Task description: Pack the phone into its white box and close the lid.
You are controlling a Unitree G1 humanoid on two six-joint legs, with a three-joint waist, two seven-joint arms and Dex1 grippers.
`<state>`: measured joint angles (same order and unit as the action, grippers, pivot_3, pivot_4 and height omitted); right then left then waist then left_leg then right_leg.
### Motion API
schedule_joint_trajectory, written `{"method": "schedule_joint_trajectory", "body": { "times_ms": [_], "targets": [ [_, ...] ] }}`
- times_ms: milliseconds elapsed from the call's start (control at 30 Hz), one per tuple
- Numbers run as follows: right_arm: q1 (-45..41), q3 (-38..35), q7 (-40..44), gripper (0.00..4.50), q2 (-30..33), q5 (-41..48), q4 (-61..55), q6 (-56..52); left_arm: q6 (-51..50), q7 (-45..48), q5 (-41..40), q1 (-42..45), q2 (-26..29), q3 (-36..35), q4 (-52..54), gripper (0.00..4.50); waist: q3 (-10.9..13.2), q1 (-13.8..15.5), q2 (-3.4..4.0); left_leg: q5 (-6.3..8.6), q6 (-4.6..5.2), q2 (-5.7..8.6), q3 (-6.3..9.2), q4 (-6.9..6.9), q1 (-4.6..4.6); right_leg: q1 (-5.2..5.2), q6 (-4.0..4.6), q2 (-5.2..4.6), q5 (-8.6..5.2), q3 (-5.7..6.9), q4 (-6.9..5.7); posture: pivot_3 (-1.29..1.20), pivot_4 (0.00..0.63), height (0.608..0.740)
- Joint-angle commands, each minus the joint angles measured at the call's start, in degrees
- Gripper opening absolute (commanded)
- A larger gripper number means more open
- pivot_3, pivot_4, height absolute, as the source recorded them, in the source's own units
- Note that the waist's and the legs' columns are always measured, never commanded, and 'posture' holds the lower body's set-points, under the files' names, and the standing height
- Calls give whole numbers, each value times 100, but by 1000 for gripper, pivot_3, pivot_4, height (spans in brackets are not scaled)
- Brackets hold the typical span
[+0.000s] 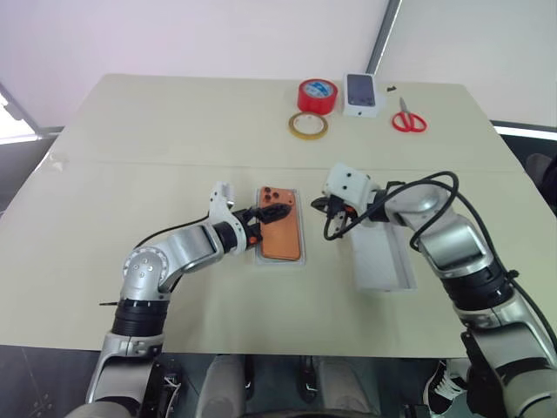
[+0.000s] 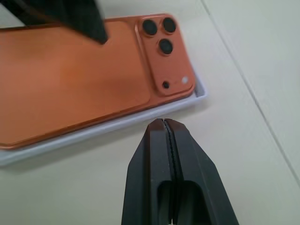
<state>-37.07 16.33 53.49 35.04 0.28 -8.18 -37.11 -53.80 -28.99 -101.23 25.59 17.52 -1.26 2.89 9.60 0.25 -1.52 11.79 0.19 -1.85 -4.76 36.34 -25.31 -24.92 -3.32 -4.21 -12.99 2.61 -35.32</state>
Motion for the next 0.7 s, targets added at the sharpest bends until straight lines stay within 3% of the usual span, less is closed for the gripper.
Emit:
{"method": "schedule_joint_trajectory", "body": {
  "times_ms": [33, 467, 567, 667, 700],
  "targets": [
    [3, -166, 20, 0, 125, 86, -190, 79, -265, 202, 57, 37, 223, -9, 213, 4459, 0, 8, 0, 0, 0, -1, 3, 1, 0, 0, 0, 2, 0, 0, -2, 0, 150, 740],
    [-29, -95, -60, 0, 195, 34, -13, 95, -791, 2079, 1626, 261, 1787, -205, 1005, 4459, 1, 40, 1, 0, -4, -8, 3, -2, -5, -9, 2, -2, -1, 1, -2, 0, 150, 740],
    [-87, 15, -80, 0, 255, -101, 67, 137, -576, 2654, 2613, 307, 2217, -90, 1165, 4459, 1, 35, 1, 1, -5, 0, 0, -9, -5, -9, 2, -23, -1, 3, 5, 0, 150, 740],
    [-140, 179, -35, 0, 330, -293, 117, 236, -241, 3406, 3952, 436, 2791, 360, 1192, 3652, 1, 31, 1, 1, -5, 1, -3, -14, -10, -17, 3, -26, -1, 3, 8, 0, 150, 740],
    [-161, 249, -13, 0, 358, -369, 131, 276, -75, 3743, 4444, 522, 3000, 625, 1204, 3203, 3, 31, 3, 1, -5, 1, -4, -16, -13, -23, 3, -25, -1, 3, 8, 0, 150, 740]
  ]
}}
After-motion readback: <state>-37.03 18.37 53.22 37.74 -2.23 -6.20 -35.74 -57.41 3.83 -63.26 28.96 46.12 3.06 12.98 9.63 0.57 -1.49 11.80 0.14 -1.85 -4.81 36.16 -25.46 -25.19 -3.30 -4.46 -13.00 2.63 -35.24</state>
